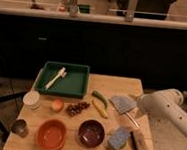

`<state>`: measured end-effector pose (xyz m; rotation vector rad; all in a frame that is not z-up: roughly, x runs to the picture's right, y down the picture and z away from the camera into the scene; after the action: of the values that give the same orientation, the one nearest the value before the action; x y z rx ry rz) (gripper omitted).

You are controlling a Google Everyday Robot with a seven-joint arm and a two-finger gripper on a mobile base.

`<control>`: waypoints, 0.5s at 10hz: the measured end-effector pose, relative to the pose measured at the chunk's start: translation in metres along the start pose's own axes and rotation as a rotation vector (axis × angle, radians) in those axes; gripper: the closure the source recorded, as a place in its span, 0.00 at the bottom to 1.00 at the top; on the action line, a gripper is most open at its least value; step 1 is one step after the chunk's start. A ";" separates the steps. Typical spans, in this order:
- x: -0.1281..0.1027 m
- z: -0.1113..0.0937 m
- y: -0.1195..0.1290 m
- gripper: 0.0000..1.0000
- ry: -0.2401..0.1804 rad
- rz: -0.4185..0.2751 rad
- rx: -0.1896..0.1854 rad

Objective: Wipe purple bowl with towel

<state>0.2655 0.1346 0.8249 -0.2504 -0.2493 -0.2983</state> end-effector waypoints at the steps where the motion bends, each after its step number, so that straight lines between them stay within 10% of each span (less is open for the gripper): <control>1: 0.011 0.014 -0.001 0.20 0.011 -0.005 -0.008; 5: 0.031 0.041 -0.004 0.20 0.028 -0.010 -0.028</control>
<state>0.2848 0.1337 0.8726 -0.2731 -0.2189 -0.3152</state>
